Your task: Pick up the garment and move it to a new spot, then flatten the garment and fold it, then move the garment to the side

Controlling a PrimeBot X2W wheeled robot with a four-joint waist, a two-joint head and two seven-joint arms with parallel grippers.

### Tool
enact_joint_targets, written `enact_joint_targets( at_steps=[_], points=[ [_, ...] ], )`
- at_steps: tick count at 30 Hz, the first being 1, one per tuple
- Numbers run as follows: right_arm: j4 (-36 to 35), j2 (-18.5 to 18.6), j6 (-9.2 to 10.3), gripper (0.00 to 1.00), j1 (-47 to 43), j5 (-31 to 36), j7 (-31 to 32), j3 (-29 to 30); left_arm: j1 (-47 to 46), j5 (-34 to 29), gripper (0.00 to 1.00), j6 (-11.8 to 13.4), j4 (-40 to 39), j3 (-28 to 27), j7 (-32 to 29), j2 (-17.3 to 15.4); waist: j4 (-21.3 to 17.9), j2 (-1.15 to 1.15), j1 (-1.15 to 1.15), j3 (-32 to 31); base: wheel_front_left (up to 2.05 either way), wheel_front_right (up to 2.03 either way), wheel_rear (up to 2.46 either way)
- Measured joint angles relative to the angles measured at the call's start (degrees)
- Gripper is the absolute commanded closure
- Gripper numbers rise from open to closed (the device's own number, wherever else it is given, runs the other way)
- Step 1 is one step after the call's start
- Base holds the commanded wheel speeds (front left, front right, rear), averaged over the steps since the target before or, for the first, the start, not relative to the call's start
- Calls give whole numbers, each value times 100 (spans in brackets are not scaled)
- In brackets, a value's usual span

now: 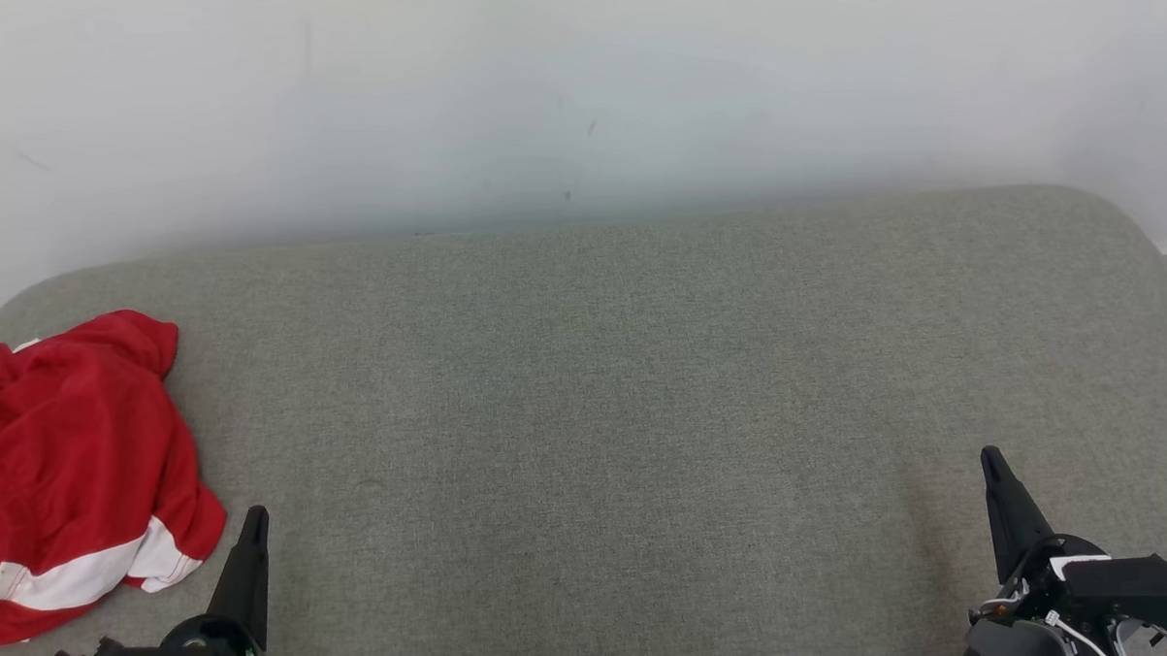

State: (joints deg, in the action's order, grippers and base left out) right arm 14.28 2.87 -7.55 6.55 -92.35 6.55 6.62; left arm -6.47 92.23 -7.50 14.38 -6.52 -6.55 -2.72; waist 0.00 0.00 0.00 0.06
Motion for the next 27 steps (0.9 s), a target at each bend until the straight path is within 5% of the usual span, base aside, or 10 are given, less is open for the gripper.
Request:
enact_joint_targets(
  at_steps=[25, 26, 27],
  points=[
    [0, 0, 0, 100, 0, 0, 0, 0, 0, 0, 100, 0, 0, 0, 0, 0, 0, 0, 0, 0, 0, 0, 0],
    [0, 0, 0, 0, 0, 0, 1, 0, 0, 0, 0, 0, 0, 0, 0, 0, 0, 0, 0, 0, 0, 0, 0],
    [36, -3, 0, 0, -16, 0, -1, -3, 12, -1, 0, 0, 38, 3, 2, 11, 0, 0, 0, 0, 0, 0, 0]
  ],
)
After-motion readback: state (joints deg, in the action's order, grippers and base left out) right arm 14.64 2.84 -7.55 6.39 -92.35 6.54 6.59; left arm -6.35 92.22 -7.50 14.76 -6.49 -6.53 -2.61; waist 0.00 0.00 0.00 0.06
